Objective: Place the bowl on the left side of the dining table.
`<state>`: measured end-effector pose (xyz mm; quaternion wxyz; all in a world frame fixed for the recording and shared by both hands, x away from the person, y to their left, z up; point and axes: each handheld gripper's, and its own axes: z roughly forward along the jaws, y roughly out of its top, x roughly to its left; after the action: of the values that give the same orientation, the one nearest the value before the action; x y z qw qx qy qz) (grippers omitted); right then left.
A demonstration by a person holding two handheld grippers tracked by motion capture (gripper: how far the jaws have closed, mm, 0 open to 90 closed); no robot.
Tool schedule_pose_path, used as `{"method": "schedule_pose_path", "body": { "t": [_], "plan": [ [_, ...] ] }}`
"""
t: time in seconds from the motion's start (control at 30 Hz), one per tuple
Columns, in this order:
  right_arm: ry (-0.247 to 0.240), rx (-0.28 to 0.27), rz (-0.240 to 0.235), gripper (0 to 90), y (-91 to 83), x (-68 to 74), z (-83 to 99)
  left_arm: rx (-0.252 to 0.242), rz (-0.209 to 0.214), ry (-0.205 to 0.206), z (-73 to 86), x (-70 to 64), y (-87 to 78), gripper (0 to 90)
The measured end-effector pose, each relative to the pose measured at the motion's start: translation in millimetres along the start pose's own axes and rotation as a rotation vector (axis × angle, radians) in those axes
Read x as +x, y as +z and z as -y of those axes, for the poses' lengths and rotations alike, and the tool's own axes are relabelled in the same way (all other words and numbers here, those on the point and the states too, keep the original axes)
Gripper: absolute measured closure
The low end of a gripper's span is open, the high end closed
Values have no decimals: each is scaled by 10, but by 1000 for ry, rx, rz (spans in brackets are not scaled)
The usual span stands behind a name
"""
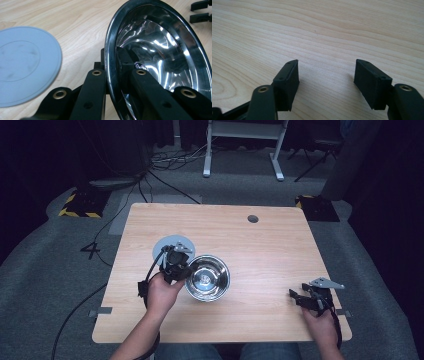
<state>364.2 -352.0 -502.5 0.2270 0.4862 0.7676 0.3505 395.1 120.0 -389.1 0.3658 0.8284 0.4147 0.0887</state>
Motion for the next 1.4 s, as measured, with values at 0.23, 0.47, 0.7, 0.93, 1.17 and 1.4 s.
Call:
{"method": "schedule_pose_path", "body": {
  "t": [0.23, 0.47, 0.7, 0.93, 1.17, 1.4],
  "plan": [
    [2, 0, 1, 366, 1, -1, 0, -8, -10, -26, -98, 209, -11, 859],
    [2, 0, 1, 366, 1, 0, 0, -4, -25, -41, -180, 403, 1, 859],
    [2, -1, 1, 366, 1, 0, 0, -18, -45, -83, -243, 630, 12, 859],
    [2, -1, 1, 366, 1, 0, 0, -23, -91, -112, -269, 800, 30, 859],
    [2, -1, 1, 366, 1, 0, 0, -37, -122, -161, -307, 979, 73, 859],
    [2, -1, 1, 366, 1, 0, 0, -23, -162, -160, -376, 1053, 91, 859]
  ]
}}
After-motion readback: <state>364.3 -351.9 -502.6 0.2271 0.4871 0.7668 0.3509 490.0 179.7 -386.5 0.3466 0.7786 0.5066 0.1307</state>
